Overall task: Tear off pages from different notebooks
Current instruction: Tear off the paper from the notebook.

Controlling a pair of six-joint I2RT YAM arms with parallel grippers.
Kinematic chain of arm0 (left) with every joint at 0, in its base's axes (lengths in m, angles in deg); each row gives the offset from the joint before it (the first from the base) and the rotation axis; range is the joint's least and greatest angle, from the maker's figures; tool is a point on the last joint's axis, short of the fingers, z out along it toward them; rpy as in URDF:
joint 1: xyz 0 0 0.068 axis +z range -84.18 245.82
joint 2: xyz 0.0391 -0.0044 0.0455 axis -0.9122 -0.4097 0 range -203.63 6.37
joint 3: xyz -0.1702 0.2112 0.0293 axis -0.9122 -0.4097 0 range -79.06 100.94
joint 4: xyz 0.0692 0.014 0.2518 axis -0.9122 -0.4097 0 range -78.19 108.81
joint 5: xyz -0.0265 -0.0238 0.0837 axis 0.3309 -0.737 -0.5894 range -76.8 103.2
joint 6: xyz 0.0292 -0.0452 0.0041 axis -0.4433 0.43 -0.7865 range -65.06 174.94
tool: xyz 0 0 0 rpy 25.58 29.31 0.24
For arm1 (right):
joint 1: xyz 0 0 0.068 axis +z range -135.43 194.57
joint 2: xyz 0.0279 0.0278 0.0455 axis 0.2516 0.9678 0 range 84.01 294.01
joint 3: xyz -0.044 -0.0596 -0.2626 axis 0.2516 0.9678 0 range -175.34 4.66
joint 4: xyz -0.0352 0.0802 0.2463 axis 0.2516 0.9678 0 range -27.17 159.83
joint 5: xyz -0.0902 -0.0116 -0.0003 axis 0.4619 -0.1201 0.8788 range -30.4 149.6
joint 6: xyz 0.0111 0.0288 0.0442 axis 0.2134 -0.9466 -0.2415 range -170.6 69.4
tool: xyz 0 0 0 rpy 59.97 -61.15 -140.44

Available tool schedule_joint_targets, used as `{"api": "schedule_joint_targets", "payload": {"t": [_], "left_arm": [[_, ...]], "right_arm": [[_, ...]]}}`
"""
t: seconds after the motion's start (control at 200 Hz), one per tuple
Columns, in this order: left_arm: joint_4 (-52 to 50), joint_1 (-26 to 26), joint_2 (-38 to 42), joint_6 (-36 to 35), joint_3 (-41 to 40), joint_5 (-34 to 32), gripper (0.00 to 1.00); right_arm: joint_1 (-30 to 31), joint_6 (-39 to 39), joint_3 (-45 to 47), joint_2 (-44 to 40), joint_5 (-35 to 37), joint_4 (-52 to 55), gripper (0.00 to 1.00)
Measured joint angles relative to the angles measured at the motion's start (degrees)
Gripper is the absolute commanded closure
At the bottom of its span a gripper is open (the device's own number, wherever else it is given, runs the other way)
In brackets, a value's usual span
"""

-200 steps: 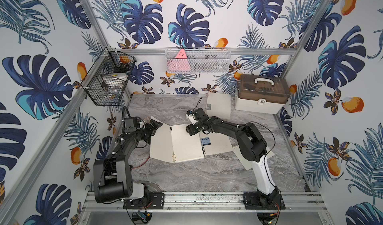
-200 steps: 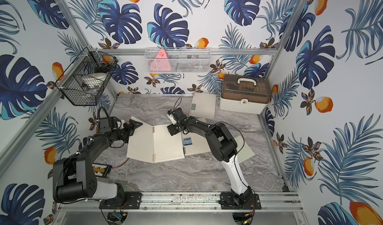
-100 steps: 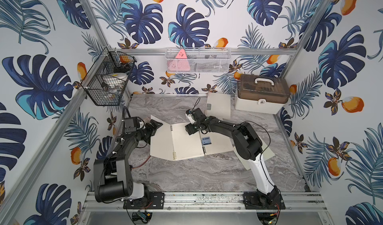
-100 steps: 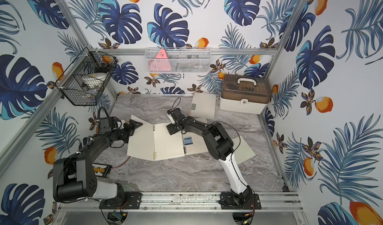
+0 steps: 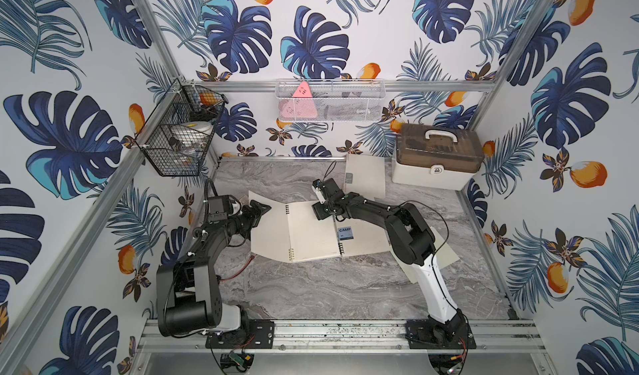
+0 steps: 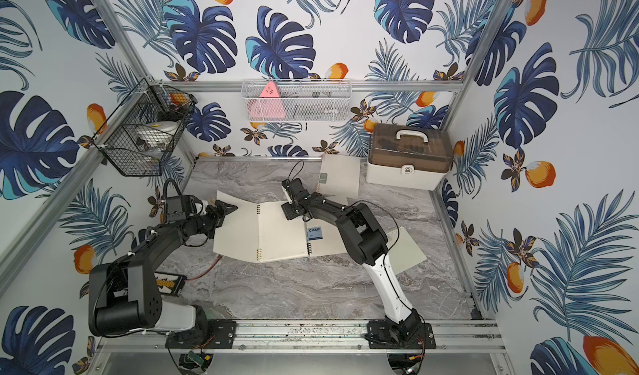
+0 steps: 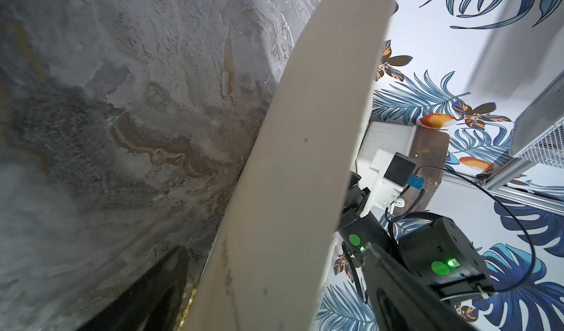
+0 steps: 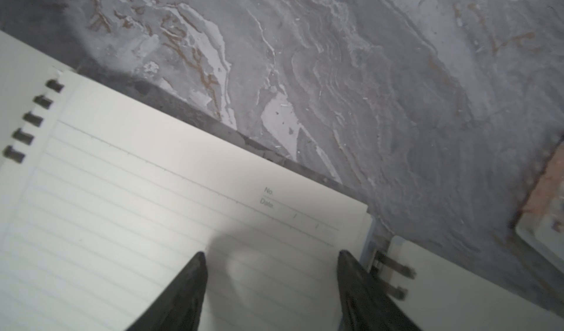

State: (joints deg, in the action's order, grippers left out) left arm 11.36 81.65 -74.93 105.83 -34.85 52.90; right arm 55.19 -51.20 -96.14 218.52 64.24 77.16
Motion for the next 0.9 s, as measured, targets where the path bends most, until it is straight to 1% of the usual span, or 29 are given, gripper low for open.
{"api": "schedule_joint_targets", "payload": {"t": [0.14,0.21,0.25,0.28,0.32,0.375,0.41,0.435,0.52,0.595,0.671,0.691,0.771,0.901], "left_arm": [[0.42,0.00,-0.07,0.02,-0.07,0.39,0.11],[0.50,0.00,-0.07,0.02,-0.07,0.48,0.11],[0.57,0.00,-0.07,0.02,-0.07,0.50,0.14],[0.55,0.00,-0.07,0.04,-0.07,0.48,0.16],[0.50,0.09,-0.04,0.04,-0.07,0.42,0.18],[0.52,0.22,0.02,0.04,-0.07,0.20,0.19],[0.48,0.22,0.09,0.02,0.00,0.02,0.19],[0.44,0.20,0.13,0.02,0.02,0.02,0.19],[0.02,0.15,0.20,0.02,0.13,-0.09,0.19],[-0.04,0.17,0.17,0.00,0.13,-0.13,0.19],[-0.04,0.22,-0.02,0.00,0.13,-0.11,0.20],[-0.04,0.22,-0.07,0.00,0.13,-0.11,0.20],[-0.04,0.22,-0.07,0.00,0.13,-0.09,0.19],[-0.04,0.22,-0.04,0.00,0.15,-0.09,0.19]], "right_arm": [[1.20,-0.02,0.46,0.24,-0.81,-1.44,0.70],[1.84,-0.26,1.36,-0.04,-1.73,-2.51,0.75],[2.45,-0.26,1.86,-0.42,-2.36,-2.75,0.76],[2.97,-0.26,2.25,-0.74,-2.84,-2.71,0.74],[3.69,-0.37,2.56,-1.16,-3.56,-2.38,0.64],[4.57,-0.55,3.02,-1.90,-5.33,-1.77,0.57],[4.83,-0.90,3.43,-2.62,-6.29,-0.92,0.49],[4.96,-1.31,3.82,-3.26,-6.93,0.09,0.47],[4.52,-3.08,5.20,-5.62,-8.98,3.02,0.45],[3.06,-4.66,5.75,-7.39,-8.61,4.11,0.43],[1.31,-6.08,5.42,-8.07,-7.96,4.09,0.34],[0.81,-6.25,5.14,-8.04,-7.87,4.11,0.33],[-0.83,-6.56,4.26,-7.23,-6.62,4.68,0.33],[-2.54,-7.56,3.85,-5.33,-7.21,5.29,0.37]]}}
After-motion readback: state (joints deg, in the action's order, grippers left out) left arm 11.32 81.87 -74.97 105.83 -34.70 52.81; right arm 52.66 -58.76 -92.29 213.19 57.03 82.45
